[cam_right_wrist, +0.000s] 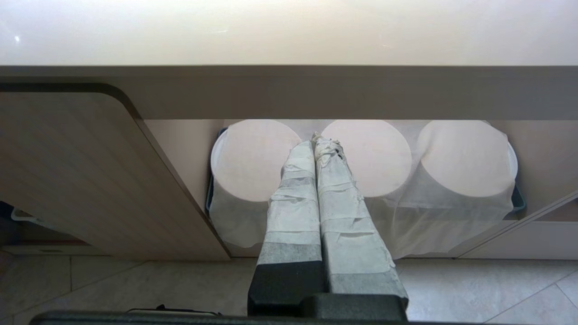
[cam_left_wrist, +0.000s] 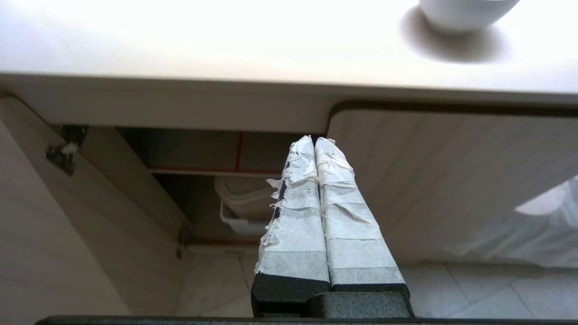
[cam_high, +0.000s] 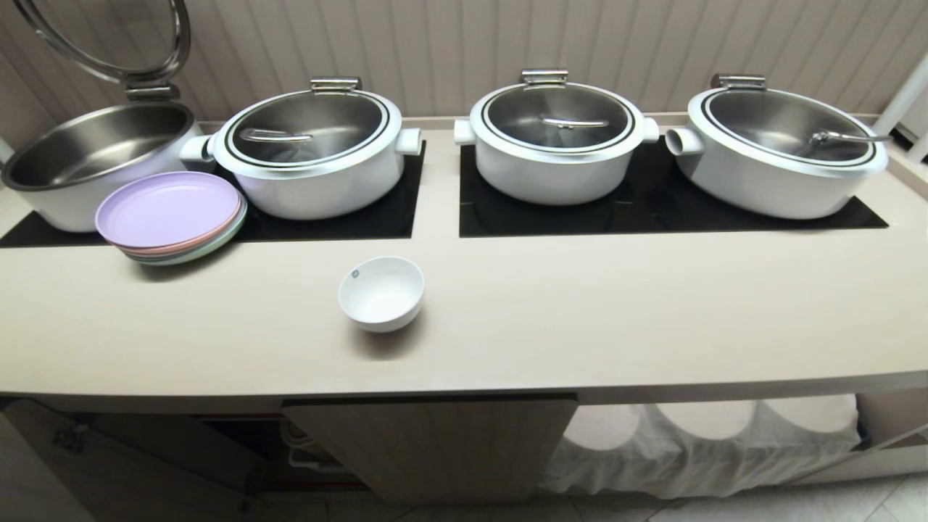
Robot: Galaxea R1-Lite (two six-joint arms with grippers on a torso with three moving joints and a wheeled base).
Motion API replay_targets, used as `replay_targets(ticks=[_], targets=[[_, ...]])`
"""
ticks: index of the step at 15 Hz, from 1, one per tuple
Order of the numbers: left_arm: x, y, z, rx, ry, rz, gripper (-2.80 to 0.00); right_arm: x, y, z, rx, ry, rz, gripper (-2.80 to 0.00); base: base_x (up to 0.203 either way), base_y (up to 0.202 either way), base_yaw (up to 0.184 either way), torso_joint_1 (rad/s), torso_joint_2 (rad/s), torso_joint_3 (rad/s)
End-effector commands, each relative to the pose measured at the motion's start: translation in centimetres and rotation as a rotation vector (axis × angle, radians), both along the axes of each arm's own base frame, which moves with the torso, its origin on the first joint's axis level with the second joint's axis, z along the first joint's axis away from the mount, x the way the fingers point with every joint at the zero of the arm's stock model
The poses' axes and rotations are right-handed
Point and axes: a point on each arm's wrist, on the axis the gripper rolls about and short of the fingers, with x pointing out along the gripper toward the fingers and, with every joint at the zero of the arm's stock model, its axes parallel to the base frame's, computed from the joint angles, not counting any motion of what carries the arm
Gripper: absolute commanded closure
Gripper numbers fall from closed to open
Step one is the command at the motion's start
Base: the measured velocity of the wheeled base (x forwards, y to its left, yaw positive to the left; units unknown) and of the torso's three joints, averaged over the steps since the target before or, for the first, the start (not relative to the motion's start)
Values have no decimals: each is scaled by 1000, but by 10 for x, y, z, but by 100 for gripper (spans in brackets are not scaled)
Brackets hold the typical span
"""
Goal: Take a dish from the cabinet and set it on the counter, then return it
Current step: Pick up the bowl from the table
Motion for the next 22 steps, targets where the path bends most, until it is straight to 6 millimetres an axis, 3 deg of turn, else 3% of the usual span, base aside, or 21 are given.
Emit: replay_targets(ticks=[1,8,22], targets=[[-2,0,-6,-6,-8,3,0,0,0,0,-2,0,0,0,0,0,0,0,0,0],[-8,-1,-9,161,-59,-50,0,0,0,0,-1,0,0,0,0,0,0,0,0,0],[-8,-1,-10,89,-51,-38,0,0,0,0,0,0,2,0,0,0,0,0,0,0]])
